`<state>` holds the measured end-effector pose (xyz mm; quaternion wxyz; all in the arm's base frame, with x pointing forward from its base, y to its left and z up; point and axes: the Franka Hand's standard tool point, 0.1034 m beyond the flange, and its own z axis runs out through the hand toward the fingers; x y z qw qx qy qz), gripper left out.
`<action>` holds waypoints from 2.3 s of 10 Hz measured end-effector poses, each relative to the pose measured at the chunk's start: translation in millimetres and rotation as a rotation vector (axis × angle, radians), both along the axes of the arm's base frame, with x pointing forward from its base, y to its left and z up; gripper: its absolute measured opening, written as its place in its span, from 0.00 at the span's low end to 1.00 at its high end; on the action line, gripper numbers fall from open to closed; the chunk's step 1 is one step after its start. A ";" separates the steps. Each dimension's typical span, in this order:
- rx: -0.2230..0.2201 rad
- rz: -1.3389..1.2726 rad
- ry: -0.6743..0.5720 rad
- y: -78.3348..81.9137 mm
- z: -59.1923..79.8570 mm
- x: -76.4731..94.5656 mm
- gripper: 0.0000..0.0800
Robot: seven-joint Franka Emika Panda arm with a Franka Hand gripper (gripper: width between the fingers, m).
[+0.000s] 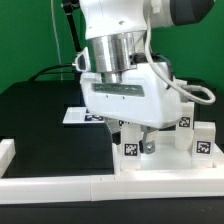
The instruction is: Assemble square table
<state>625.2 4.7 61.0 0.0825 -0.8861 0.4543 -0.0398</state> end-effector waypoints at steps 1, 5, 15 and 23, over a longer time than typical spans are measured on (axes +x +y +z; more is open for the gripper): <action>-0.019 0.093 -0.007 -0.8 -0.9 -0.4 0.81; -0.152 0.657 -0.061 3.7 13.8 6.3 0.81; -0.027 -0.152 0.101 -1.1 8.9 2.0 0.37; 0.098 -0.971 0.325 -4.3 11.8 4.6 0.37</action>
Offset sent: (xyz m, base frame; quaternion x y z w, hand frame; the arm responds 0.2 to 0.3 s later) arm 0.0111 0.0161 0.0189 -0.0339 0.0368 -0.4978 0.8659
